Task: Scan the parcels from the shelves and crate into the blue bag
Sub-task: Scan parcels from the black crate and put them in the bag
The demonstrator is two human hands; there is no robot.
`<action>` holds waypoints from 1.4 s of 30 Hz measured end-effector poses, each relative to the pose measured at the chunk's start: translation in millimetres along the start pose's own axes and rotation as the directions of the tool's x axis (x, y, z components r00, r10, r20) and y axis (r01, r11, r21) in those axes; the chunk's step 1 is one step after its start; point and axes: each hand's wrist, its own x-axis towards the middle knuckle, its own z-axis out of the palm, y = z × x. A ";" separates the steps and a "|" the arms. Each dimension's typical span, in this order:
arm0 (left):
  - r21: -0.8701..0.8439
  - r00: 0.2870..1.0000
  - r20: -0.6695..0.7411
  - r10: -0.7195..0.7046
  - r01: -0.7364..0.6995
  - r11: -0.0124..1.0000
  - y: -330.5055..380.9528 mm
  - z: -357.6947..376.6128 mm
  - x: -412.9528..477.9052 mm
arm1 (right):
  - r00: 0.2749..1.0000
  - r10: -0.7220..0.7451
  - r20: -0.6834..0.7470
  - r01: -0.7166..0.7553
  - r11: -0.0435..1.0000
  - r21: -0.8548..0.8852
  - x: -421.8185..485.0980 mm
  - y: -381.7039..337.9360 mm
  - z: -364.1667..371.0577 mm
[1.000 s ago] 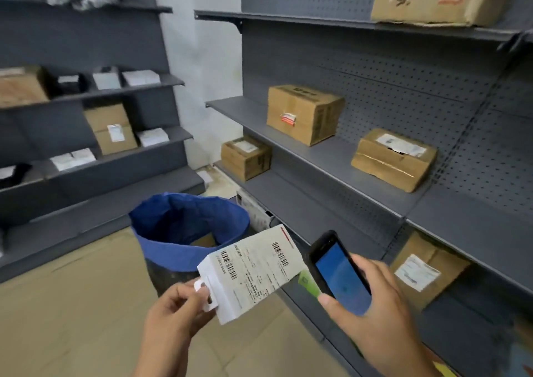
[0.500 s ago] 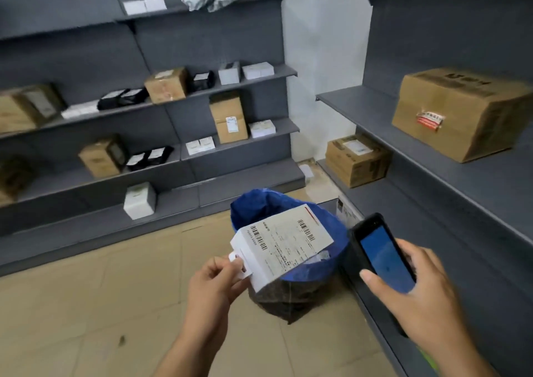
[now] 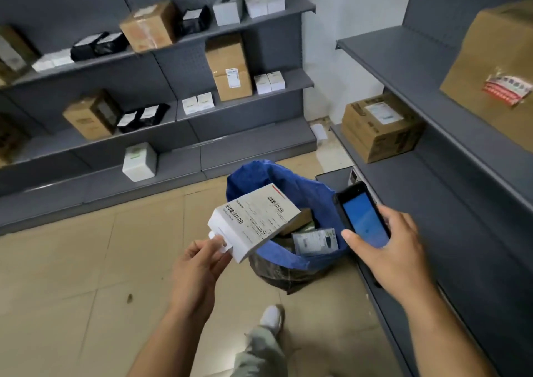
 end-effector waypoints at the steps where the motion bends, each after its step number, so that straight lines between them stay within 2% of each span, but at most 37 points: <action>1: 0.014 1.000 0.015 -0.020 0.019 1.000 -2.6 3.4 14.4 | 1.000 0.020 -0.001 -0.020 1.000 -0.011 8.8 0.3 6.0; 6: 0.115 0.994 0.055 -0.091 0.084 0.990 -13.0 15.4 100.0 | 0.995 0.094 -0.015 -0.095 0.992 -0.086 46.0 -5.1 35.0; 12: 0.273 0.970 0.135 -0.204 0.161 0.948 -27.7 43.4 203.5 | 0.986 0.167 -0.028 -0.169 0.951 -0.259 82.4 -23.8 73.9; 17: 0.380 0.955 0.119 -0.273 0.210 0.901 -50.6 64.6 263.4 | 0.970 0.243 -0.031 -0.241 0.924 -0.297 112.7 -27.6 124.2; 23: 0.568 0.947 0.120 -0.299 0.181 0.803 -78.8 61.9 317.4 | 0.951 0.309 -0.021 -0.298 0.895 -0.331 121.3 -25.0 166.6; 30: 0.685 0.958 0.095 -0.271 0.134 0.716 -92.2 75.3 346.8 | 0.902 0.426 -0.066 -0.420 0.833 -0.361 113.4 -19.3 166.9; 33: 0.701 0.946 0.174 -0.274 0.077 0.709 -91.6 90.1 338.9 | 0.895 0.431 -0.113 -0.443 0.831 -0.336 104.9 -18.0 163.6; 37: 0.646 0.895 0.374 -0.244 -0.063 0.761 -78.2 113.4 314.2 | 0.884 0.439 -0.160 -0.467 0.838 -0.282 87.6 -18.8 152.8; 40: 0.527 0.807 0.560 -0.187 -0.173 0.832 -55.0 135.6 275.8 | 0.871 0.438 -0.222 -0.486 0.837 -0.252 68.8 -17.5 142.3; 42: 0.452 0.704 0.691 -0.161 -0.249 0.857 -39.1 150.4 243.6 | 0.857 0.435 -0.276 -0.498 0.837 -0.226 51.1 -16.9 132.6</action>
